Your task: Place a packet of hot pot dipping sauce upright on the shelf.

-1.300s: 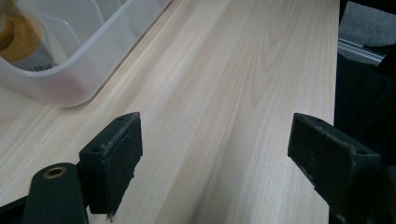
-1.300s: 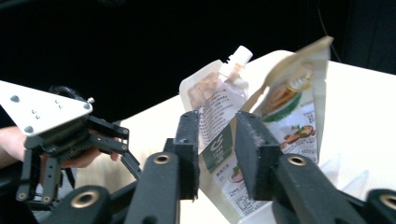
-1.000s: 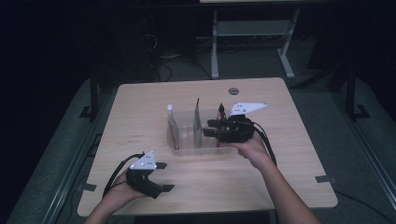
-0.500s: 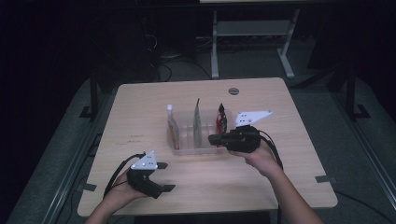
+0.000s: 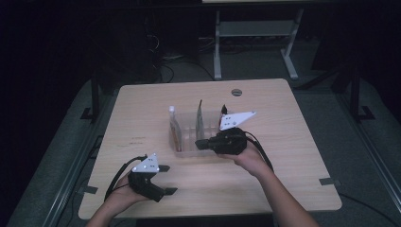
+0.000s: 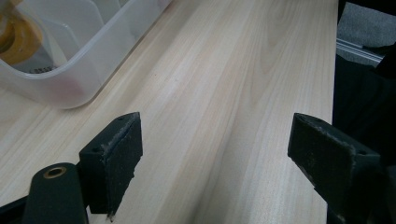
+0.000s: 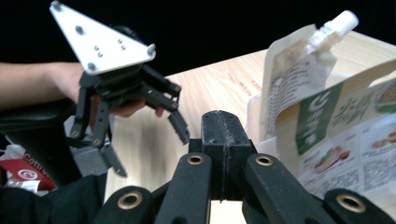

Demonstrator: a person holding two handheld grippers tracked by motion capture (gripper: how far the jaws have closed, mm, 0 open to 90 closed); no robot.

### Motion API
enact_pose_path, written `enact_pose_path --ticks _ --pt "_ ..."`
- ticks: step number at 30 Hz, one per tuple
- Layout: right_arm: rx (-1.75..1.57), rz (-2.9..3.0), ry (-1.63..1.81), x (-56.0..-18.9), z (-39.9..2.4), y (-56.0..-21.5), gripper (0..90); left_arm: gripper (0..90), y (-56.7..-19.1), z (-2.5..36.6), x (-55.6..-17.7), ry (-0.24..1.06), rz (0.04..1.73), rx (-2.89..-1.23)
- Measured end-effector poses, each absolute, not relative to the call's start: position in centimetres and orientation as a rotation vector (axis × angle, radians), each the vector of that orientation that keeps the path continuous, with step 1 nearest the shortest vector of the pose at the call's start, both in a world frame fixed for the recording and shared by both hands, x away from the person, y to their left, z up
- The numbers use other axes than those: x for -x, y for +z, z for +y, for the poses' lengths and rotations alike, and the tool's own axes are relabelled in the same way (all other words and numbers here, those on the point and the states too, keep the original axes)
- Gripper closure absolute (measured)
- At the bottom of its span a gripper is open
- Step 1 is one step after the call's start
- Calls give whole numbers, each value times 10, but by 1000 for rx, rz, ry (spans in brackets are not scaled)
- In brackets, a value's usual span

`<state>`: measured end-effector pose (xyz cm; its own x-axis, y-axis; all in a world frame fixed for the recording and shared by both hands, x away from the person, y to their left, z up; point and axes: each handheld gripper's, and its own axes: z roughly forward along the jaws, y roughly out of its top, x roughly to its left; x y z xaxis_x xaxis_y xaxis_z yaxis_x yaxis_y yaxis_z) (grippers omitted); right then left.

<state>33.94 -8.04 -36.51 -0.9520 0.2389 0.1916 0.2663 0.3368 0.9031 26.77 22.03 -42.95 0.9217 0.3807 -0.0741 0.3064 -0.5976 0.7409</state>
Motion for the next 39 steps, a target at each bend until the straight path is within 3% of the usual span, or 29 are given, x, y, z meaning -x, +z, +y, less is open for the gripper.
enact_pose_path --ticks 16,23,33,39 --pt "609 -2529 -1781 -372 -77 -354 898 174 -430 222 -268 109 493 -2252" --pt "587 -2508 -1834 -363 -85 -349 897 174 -430 222 -269 111 495 -2254" --pt "589 -2568 -1734 -342 -103 -356 798 174 -428 226 -271 122 516 -2248" --pt "659 -2630 -1655 -334 -113 -367 657 174 -428 227 -272 123 521 -2232"
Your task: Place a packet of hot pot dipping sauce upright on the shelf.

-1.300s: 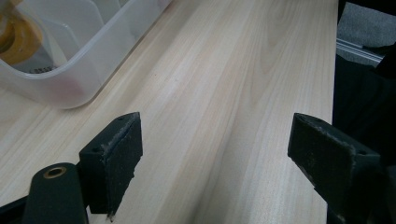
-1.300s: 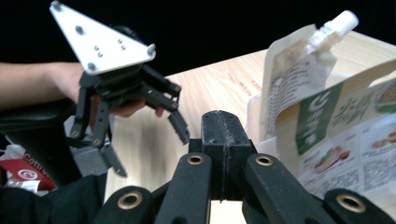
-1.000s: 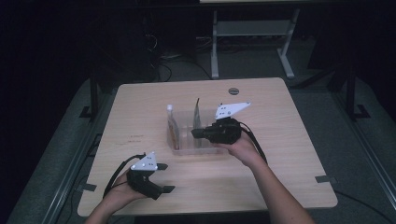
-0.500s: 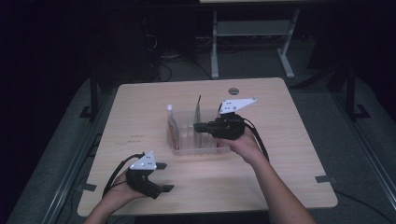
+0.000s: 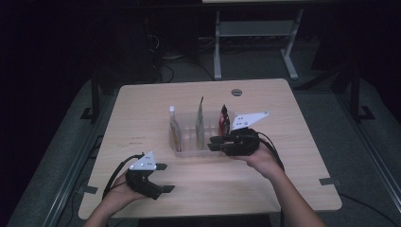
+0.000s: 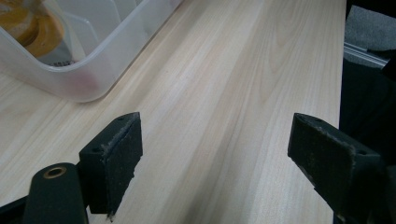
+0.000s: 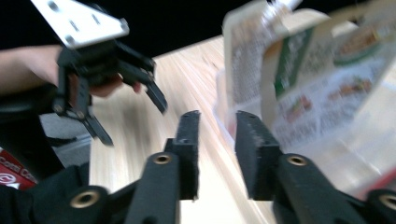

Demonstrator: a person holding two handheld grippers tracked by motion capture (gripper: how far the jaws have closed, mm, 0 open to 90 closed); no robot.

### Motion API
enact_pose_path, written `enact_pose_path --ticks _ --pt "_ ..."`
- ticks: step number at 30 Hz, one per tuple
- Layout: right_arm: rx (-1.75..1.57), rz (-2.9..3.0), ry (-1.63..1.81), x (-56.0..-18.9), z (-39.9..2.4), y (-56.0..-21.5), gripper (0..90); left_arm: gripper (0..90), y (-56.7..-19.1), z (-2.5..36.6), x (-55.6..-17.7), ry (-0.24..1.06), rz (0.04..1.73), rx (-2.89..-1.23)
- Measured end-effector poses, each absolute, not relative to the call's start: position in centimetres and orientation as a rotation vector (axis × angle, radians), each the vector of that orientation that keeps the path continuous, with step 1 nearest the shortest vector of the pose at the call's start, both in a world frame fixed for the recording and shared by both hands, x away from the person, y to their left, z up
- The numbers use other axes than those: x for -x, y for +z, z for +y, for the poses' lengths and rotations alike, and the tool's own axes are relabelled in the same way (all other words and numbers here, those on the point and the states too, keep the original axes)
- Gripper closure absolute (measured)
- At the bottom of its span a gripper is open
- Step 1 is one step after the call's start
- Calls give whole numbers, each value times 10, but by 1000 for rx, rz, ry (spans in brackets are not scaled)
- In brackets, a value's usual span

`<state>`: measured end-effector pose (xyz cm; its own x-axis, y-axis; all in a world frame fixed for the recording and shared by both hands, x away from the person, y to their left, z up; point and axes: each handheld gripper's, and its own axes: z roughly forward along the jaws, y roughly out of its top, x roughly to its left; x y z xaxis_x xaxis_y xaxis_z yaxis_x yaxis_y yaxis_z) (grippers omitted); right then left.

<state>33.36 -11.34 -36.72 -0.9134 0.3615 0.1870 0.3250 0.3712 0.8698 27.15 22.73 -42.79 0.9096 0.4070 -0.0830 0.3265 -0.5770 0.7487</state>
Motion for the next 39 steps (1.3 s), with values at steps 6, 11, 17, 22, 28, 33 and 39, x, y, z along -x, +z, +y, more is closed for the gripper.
enact_pose_path --ticks 6,11,17,22,28,33,39 --pt "-709 2570 1520 -324 -126 -373 538 174 -428 229 -270 124 530 -2232" --pt "-743 2563 1459 -316 -137 -380 452 174 -427 232 -269 130 532 -2237" --pt "-761 2551 1420 -306 -154 -388 401 174 -427 237 -268 129 558 -2234" --pt "-796 2535 1368 -299 -173 -399 372 174 -426 245 -267 137 582 -2234" --pt "-898 2508 1306 -289 -200 -417 333 174 -431 254 -262 141 618 -2244" --pt "-965 2465 1272 -283 -219 -426 288 174 -434 262 -259 161 634 -2264" --pt "-1002 2422 1199 -282 -235 -437 245 173 -438 270 -259 199 660 -2303"
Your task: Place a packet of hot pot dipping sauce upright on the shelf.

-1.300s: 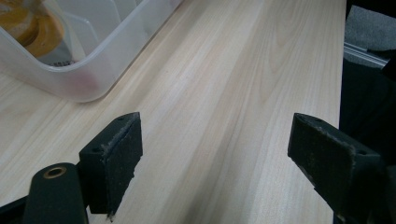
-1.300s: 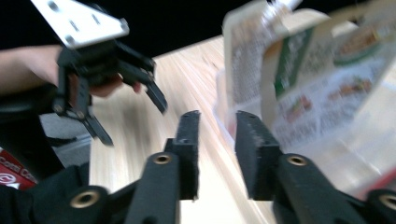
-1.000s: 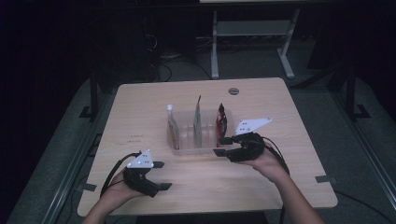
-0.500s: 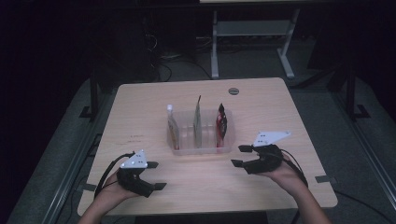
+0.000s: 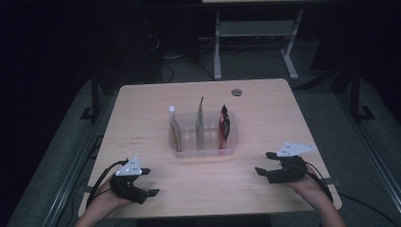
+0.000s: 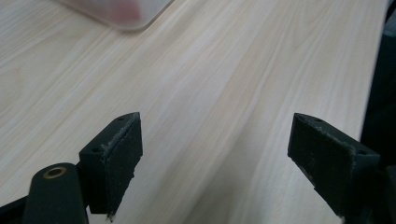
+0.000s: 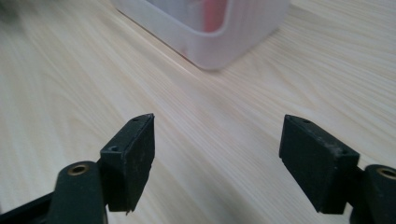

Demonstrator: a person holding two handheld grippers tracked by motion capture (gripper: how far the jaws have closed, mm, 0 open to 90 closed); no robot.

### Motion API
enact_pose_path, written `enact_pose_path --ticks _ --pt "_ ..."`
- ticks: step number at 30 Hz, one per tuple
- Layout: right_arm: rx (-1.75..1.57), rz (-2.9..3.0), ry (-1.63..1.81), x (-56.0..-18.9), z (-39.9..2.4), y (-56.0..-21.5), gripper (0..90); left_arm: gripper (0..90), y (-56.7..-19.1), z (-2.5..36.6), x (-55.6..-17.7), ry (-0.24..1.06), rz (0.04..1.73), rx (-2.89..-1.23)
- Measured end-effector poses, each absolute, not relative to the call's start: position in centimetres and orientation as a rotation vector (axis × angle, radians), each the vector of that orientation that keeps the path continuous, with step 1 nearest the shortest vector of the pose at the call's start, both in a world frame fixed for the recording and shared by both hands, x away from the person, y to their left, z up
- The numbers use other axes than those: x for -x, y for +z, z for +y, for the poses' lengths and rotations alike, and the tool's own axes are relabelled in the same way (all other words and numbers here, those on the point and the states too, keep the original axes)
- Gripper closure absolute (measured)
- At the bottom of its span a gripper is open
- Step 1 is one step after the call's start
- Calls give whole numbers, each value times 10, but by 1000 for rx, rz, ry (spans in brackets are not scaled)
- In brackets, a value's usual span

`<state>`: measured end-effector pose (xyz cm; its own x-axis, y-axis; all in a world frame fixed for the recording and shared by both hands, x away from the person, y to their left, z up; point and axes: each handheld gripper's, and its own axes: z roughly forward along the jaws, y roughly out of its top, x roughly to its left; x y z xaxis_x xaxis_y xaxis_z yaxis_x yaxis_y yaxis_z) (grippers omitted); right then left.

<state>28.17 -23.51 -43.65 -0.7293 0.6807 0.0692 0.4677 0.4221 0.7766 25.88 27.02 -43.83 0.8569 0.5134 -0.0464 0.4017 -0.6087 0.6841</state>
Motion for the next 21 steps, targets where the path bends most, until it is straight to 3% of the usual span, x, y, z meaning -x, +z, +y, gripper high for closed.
enact_pose_path --ticks 21 --pt "-1019 2432 1165 -290 -248 -456 175 105 -453 279 -272 223 715 -2321"
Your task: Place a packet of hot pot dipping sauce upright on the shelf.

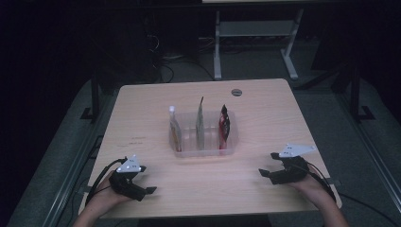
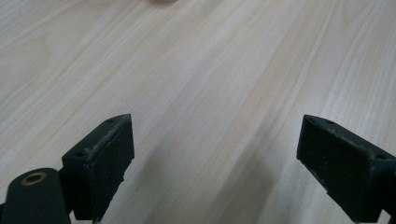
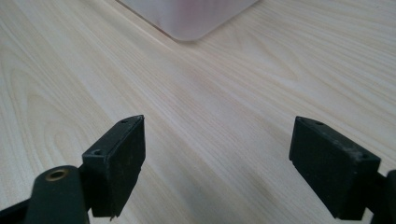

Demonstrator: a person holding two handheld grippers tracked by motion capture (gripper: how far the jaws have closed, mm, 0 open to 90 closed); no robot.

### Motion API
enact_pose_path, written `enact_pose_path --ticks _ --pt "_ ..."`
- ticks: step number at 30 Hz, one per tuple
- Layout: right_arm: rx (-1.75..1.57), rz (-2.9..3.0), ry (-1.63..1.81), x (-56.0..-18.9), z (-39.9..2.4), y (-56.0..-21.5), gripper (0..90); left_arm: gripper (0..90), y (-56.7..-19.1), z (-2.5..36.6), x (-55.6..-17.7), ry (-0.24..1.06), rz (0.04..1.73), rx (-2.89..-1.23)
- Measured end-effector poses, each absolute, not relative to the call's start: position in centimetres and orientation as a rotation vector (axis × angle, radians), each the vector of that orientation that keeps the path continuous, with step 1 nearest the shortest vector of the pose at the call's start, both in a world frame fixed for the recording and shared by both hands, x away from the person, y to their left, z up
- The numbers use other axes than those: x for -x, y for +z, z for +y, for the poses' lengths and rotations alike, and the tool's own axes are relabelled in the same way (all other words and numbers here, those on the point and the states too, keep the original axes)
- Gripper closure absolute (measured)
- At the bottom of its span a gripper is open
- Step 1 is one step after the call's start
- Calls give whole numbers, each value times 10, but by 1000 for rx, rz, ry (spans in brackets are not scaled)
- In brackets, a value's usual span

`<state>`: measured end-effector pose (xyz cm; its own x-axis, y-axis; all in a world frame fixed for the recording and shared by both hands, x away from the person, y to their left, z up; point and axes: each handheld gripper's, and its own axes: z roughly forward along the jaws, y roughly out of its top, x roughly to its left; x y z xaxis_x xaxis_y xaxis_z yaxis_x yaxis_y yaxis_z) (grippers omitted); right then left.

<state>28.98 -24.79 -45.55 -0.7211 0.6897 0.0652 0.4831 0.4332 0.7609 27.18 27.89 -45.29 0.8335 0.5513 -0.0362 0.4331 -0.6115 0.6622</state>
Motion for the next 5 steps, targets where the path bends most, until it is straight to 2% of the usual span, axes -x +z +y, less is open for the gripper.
enact_pose_path --ticks 5 --pt "-1026 2424 1169 -289 -248 -455 162 105 -454 277 -271 221 711 -2328"
